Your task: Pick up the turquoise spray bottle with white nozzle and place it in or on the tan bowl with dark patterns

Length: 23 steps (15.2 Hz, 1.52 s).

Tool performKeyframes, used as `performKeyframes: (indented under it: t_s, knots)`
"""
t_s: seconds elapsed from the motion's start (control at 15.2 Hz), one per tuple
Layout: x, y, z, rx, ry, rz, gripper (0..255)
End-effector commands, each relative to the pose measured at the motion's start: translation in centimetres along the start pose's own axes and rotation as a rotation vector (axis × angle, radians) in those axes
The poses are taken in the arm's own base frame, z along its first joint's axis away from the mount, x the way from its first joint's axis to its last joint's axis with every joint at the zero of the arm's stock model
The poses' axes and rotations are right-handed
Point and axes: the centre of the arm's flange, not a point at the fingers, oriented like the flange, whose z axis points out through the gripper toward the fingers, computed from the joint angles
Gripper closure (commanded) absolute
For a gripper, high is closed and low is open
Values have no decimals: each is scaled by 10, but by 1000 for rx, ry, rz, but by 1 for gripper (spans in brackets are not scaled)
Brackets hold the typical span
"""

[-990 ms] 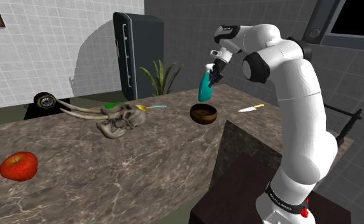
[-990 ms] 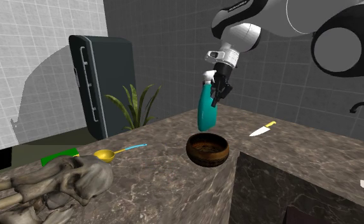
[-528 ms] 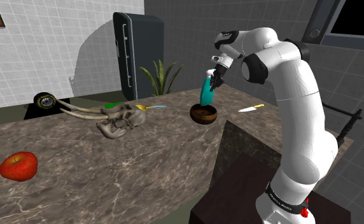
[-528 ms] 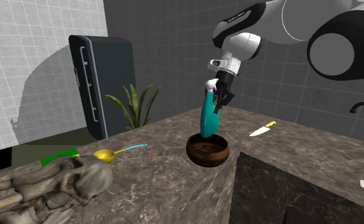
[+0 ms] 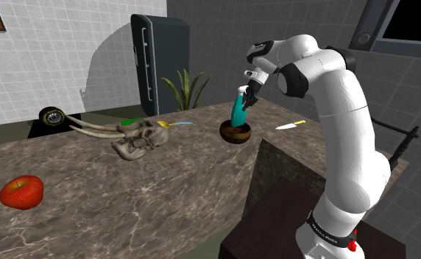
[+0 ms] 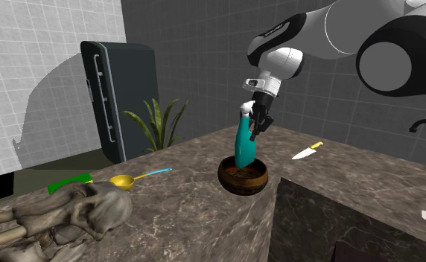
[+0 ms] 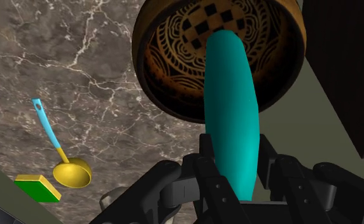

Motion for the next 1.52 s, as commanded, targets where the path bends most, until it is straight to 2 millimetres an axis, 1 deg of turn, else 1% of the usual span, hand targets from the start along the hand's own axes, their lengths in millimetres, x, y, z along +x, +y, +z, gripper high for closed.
performKeyframes:
  t_s: [0.0, 0.26, 0.33, 0.66, 0.86, 0.92, 1.45]
  knots:
    - [0, 0, 0, 0, 0, 0, 255]
    - [0, 0, 0, 0, 0, 0, 255]
    - [0, 0, 0, 0, 0, 0, 0]
    - [0, 0, 0, 0, 0, 0, 0]
    - [0, 0, -39, 0, 0, 0, 0]
    - [0, 0, -50, 0, 0, 0, 0]
    - [0, 0, -50, 0, 0, 0, 0]
